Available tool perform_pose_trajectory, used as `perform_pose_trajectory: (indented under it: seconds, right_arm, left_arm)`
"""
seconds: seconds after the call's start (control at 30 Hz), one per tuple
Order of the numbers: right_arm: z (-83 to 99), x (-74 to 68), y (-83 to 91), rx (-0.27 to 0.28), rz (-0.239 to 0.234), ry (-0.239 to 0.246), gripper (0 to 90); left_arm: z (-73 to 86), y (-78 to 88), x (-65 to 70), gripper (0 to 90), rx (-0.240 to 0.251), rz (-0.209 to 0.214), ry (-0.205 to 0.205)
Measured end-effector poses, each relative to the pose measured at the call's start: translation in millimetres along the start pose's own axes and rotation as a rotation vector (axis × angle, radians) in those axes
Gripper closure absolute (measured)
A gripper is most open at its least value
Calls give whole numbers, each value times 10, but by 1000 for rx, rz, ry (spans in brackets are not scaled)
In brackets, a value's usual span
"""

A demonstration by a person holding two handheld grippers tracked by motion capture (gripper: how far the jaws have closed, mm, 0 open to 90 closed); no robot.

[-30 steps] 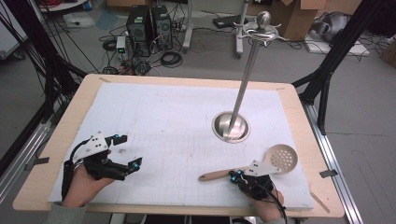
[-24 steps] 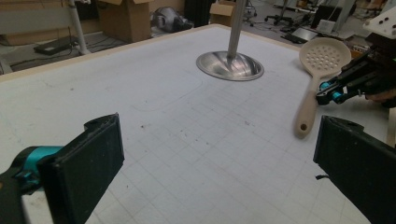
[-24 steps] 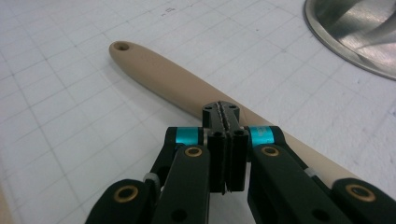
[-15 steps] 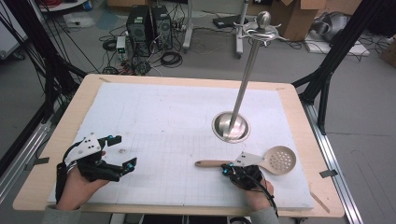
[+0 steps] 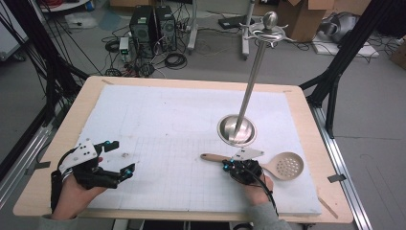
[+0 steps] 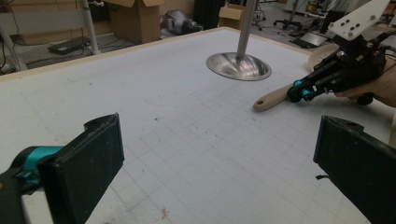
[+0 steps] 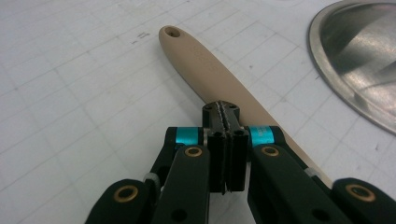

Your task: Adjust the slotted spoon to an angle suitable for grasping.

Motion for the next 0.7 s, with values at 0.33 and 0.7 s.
perform_pose_trajectory:
  seconds: [0.33,0.7]
  right_arm:
    - [-78,123,-115,-5,36,-18,900]
    - [-124,250,-205,-15,77,-37,900]
  left_arm:
    - [14,59,-19,20,3,-14,6]
    - [25,94,-19,20,5,-17,8]
Point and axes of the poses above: each handheld gripper's, and its own axes: y roughly backward along the jaws, z roughly out of its underside, x roughly to its right, the point moved 9 cm from there along -y, roughly forward along the jaws, and after that the axes turned 10 degrees about y, right-handed, at the moved point
